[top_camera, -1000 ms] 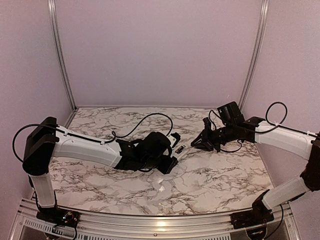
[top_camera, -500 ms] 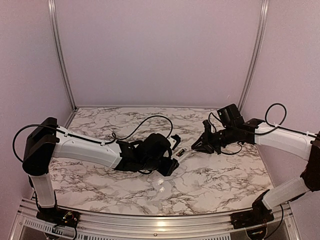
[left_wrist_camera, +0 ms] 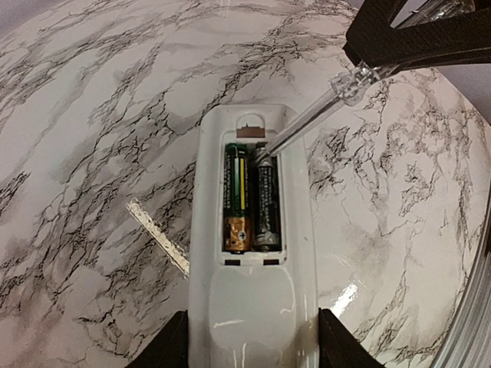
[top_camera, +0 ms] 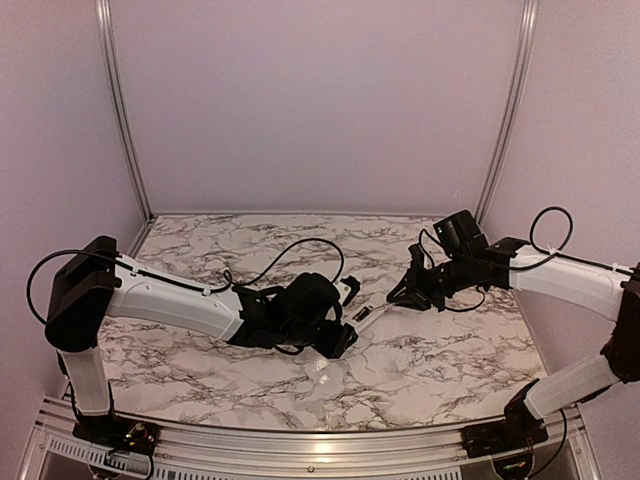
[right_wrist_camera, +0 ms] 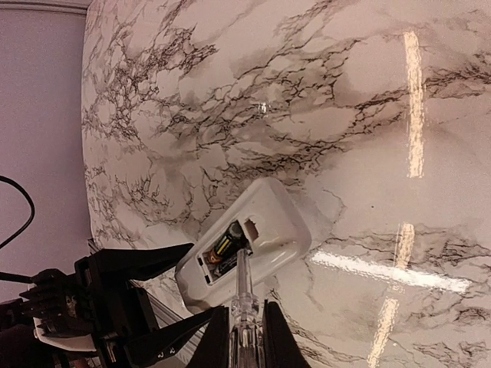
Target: Unload the batteries from the remote control
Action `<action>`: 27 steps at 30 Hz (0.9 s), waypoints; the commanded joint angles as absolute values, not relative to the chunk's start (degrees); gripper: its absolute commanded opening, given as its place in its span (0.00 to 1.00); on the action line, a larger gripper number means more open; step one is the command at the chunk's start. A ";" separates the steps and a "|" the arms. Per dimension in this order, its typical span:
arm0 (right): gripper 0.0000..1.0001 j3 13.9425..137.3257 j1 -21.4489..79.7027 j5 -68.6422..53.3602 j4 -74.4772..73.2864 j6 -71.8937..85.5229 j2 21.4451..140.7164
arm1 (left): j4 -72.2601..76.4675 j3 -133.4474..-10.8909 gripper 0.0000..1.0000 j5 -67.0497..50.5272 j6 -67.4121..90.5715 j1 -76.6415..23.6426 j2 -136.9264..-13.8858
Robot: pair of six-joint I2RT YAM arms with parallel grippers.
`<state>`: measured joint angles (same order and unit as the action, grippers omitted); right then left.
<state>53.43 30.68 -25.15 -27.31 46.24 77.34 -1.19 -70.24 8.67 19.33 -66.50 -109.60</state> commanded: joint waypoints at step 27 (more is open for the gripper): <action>0.00 52.56 31.79 -28.25 -29.53 44.58 77.52 | 4.86 -70.42 0.00 2.61 21.97 -66.62 -112.21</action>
